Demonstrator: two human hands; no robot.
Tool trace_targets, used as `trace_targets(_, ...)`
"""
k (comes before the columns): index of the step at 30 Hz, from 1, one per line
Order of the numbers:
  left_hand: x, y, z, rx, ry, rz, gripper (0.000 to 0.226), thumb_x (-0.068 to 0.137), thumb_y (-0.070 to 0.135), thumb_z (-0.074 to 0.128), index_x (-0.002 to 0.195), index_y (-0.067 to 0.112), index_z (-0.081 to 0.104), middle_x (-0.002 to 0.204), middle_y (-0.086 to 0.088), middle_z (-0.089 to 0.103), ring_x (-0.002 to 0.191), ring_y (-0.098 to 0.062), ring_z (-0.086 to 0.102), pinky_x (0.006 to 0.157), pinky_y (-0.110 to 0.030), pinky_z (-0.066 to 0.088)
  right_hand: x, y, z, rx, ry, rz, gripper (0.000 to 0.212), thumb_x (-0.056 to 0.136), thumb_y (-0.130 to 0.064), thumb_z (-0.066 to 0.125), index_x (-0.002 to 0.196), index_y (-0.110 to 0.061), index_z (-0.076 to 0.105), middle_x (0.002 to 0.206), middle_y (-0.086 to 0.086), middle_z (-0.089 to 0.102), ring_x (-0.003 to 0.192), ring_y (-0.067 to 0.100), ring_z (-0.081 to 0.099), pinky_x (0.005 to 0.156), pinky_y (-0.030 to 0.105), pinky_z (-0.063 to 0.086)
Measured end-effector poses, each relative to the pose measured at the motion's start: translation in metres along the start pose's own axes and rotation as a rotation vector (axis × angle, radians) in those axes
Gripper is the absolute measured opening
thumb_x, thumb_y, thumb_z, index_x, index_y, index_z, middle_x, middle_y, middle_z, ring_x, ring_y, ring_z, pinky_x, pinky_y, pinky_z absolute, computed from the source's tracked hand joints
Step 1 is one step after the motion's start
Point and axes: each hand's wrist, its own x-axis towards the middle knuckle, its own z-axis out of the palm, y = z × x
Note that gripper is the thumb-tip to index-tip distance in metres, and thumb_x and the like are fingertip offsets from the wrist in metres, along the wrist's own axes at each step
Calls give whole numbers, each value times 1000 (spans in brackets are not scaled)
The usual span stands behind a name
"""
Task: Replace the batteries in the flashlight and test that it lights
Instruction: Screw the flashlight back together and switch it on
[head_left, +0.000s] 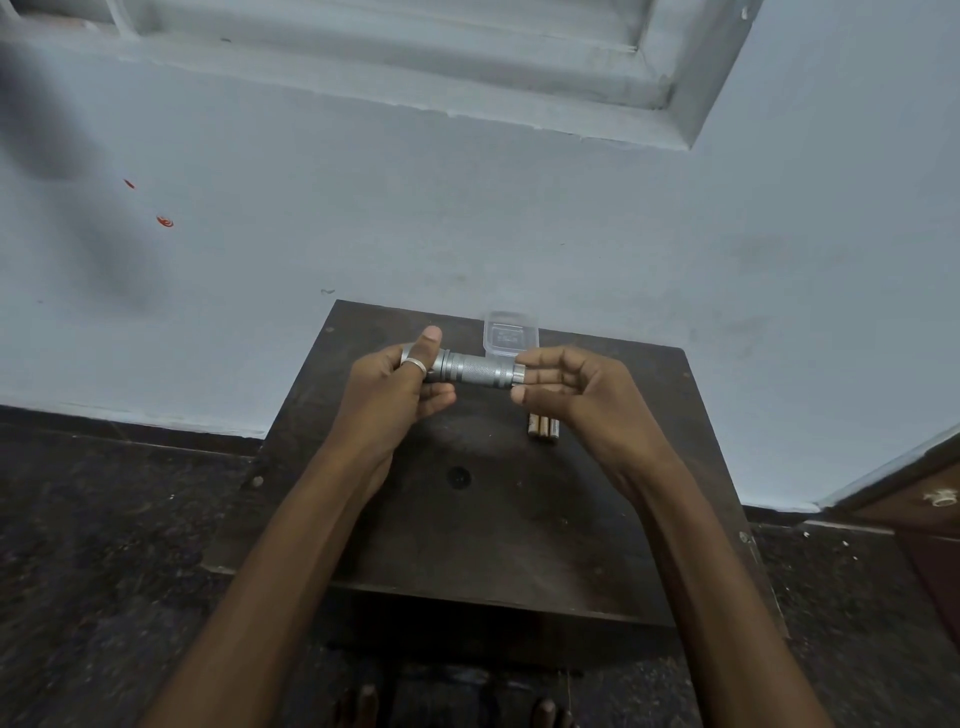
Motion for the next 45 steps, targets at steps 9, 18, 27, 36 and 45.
trace_targets(9, -2, -1, 2, 15, -22, 3, 36, 96, 38, 61, 98, 4, 70, 84, -10, 65, 64, -6, 63, 68, -23, 59, 0, 5, 10, -169, -40, 133, 52, 102, -46, 47, 87, 0, 65, 71, 7, 65, 66, 17, 66, 60, 26, 52)
trace_targets(18, -1, 1, 1, -20, -12, -11, 32, 96, 38, 61, 93, 7, 71, 79, -3, 66, 61, -4, 64, 67, -22, 58, -3, 0, 4, -68, -50, 12, 29, 86, -7, 75, 115, -9, 67, 80, 2, 71, 72, 8, 68, 68, 20, 56)
trace_targets(27, -4, 4, 3, -28, -10, -16, 28, 96, 37, 62, 87, 12, 71, 73, 1, 67, 60, -4, 64, 67, -22, 59, -2, 0, 3, -27, -52, 17, 22, 89, -5, 71, 110, 1, 69, 83, 12, 72, 72, 9, 69, 70, 21, 59)
trace_targets(36, -6, 5, 4, -23, -24, -4, 28, 97, 37, 61, 87, 12, 71, 69, 5, 67, 59, -4, 63, 65, -22, 59, -5, -1, 15, -74, -5, 165, 54, 99, -52, 50, 81, -4, 68, 64, 12, 66, 57, 21, 66, 50, 25, 50)
trace_targets(45, -3, 5, 0, -41, 12, -17, 29, 96, 38, 62, 88, 12, 71, 69, 4, 68, 61, -5, 65, 66, -22, 58, -4, -5, 6, -30, -1, 2, 33, 83, -1, 76, 115, -8, 69, 91, 8, 74, 76, 6, 69, 69, 17, 57)
